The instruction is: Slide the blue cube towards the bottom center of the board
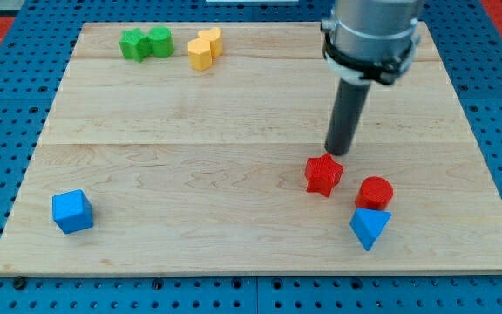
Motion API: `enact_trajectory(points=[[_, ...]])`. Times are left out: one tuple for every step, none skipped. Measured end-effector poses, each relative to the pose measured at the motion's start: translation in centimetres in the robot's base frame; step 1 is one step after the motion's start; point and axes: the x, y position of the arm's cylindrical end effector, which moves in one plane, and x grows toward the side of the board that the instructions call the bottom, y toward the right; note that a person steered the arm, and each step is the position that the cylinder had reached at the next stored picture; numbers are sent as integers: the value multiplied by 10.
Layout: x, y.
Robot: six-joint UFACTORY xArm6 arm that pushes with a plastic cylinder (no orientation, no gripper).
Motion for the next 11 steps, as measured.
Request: enact_trajectory(points=[[18,-36],[56,-17],[54,-21],[43,-131],[35,-255],[53,-365],[80,-398],[96,-341],[105,-273],[114,-308],[134,-306]])
